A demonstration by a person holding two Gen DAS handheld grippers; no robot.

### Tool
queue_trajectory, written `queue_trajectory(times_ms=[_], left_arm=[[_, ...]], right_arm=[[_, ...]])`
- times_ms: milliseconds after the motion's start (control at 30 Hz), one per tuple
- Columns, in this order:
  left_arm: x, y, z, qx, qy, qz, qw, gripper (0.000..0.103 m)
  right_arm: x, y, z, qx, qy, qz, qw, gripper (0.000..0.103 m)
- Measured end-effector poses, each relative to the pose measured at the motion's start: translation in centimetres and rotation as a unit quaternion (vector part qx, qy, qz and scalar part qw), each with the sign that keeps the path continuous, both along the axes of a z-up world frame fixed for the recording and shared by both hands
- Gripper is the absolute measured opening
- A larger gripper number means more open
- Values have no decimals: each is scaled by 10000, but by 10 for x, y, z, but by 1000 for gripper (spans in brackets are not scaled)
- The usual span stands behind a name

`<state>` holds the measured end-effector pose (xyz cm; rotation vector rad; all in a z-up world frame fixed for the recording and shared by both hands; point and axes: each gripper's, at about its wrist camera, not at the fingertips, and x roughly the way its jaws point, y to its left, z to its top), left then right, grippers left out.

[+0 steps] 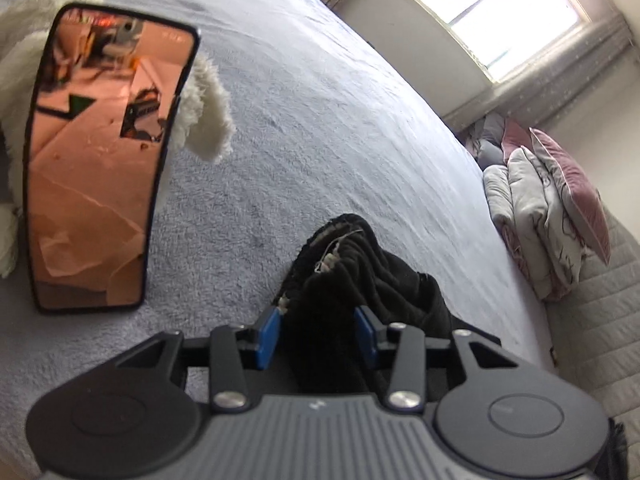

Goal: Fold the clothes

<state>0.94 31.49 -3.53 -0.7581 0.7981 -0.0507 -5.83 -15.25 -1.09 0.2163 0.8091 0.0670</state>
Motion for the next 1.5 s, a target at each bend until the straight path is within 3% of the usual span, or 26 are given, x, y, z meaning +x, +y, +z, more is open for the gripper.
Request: queue_trajectory(times_ms=[67,100,233,267,433,500,600,700,733,800,1033,1300,1367,1400,1500], left_arm=[[1,1,-1,-97,-22,121,9999,37],[2,1,-1,-120,-34,158,9998,36],[6,-3,0,-95,-69,271,9996,1],[6,-6,2,25,-68,314,9995,0],[-11,-9,17,257,-268,505,9980,0],[-19,-5,24,325,-334,548,9974,0],[-21,1,24,194,-389,468,9980,2],[-15,-1,17,119,-244,506,9984,26],[-12,-3,14,72,-174,511,9985,41],[-6,-8,11,-15,-92,509,9987,44],[13,-26,-1,-429,244,346,9982,43],[21,-31,-10,-377,454,493,9970,32],[19,-33,-11,-325,458,548,9969,23],[17,-33,-10,-310,444,586,9968,22],[10,-33,-2,-273,337,668,9968,18]], right_arm=[[1,-2,-2,127,14,-75,9999,31],[0,-2,-2,121,-33,-107,9999,21],[-6,-2,4,191,-367,-210,9989,16],[-8,-3,7,225,-480,-260,9983,15],[-23,-11,28,254,-1057,-505,9928,14],[-27,-11,33,165,-1138,-549,9918,14],[-26,-11,28,148,-908,-505,9945,15],[-22,-6,21,76,-657,-418,9969,17],[-22,-4,19,67,-624,-402,9972,17],[-21,-3,18,92,-592,-393,9974,18],[-16,-7,11,315,-376,-443,9978,21],[-12,-8,2,480,-193,-466,9976,25],[-15,-9,6,479,-342,-489,9971,22],[-17,-9,8,474,-428,-501,9967,17],[-22,-10,14,457,-686,-535,9952,15]])
